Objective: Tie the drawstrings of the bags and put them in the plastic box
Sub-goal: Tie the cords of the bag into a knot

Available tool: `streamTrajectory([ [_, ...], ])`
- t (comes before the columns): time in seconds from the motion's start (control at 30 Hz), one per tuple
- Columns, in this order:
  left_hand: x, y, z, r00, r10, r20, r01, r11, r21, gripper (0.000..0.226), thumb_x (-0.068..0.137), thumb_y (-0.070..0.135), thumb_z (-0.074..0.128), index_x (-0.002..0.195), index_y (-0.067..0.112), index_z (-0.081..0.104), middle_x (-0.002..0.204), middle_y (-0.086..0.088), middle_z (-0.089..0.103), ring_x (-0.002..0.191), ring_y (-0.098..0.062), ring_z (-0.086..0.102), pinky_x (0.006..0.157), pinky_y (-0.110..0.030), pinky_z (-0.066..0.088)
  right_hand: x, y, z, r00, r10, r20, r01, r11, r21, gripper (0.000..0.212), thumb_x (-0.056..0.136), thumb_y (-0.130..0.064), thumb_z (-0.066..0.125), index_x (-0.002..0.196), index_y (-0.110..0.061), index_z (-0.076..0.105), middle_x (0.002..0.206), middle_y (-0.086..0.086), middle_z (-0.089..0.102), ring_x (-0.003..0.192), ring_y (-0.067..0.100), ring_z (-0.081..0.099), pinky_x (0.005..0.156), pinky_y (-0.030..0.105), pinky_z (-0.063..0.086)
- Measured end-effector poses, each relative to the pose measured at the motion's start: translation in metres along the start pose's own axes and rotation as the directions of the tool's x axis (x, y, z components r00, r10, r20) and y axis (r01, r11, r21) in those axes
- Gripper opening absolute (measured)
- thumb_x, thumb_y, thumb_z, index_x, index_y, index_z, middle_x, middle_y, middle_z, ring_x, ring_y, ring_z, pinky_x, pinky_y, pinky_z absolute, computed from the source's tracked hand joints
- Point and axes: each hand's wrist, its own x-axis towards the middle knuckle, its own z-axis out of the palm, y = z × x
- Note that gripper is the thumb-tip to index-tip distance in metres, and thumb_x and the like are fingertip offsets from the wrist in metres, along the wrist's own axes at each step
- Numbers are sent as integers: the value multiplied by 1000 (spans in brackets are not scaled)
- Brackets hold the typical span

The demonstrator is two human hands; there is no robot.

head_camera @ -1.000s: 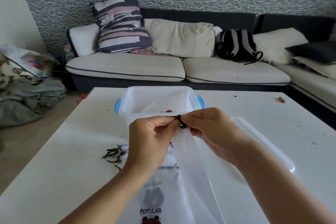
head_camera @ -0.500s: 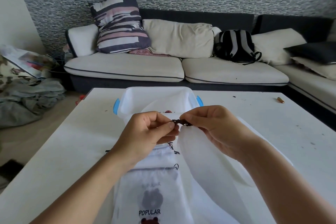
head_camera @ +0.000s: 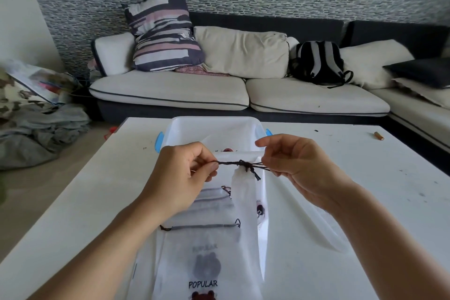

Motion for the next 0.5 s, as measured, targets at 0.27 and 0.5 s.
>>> streamTrajectory([
  [0.27,3,-9,1,994,87,73,-100,974,203,13,90,6,70,79,13,68,66,9,70,64,-6,69,66,-35,60,0,5,-9,999,15,-45,-19,996,-82,32,82,21,64,103,-2,73,67,3,58,56,13,49,58,24,39],
  [0.5,5,-14,7,997,1,71,-5,998,57,11,94,8,65,86,15,66,80,5,74,80,-9,72,78,-36,61,2,10,-7,999,46,-26,-48,997,-66,24,87,12,66,99,-6,75,70,4,58,60,13,50,63,22,44],
])
